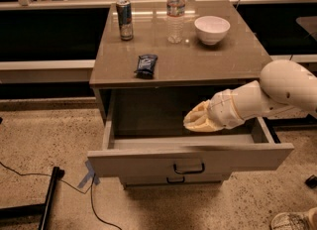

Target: Open top drawer

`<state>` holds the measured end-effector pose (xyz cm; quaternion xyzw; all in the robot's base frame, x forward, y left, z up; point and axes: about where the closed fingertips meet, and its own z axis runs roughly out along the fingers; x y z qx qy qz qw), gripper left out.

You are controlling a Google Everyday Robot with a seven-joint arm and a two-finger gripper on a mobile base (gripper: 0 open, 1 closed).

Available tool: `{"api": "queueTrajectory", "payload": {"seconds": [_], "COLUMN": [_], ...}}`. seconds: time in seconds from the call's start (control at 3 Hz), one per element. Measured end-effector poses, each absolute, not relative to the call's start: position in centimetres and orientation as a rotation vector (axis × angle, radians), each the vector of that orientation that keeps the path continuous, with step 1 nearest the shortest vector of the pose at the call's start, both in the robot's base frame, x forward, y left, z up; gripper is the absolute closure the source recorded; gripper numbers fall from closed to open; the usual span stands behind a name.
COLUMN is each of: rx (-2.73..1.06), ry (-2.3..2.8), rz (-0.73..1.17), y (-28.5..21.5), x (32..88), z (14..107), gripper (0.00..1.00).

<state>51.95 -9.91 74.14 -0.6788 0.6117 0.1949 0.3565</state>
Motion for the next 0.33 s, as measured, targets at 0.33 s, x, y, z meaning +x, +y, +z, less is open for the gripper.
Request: {"api": "queueTrajectory", "payload": {"seconds": [0.33], "rx": [-1.756], "ry": [1.577], "rz": [0.506], "y": [-9.74], "x": [51.91], "z": [74.09], "gripper": [0.35]}}
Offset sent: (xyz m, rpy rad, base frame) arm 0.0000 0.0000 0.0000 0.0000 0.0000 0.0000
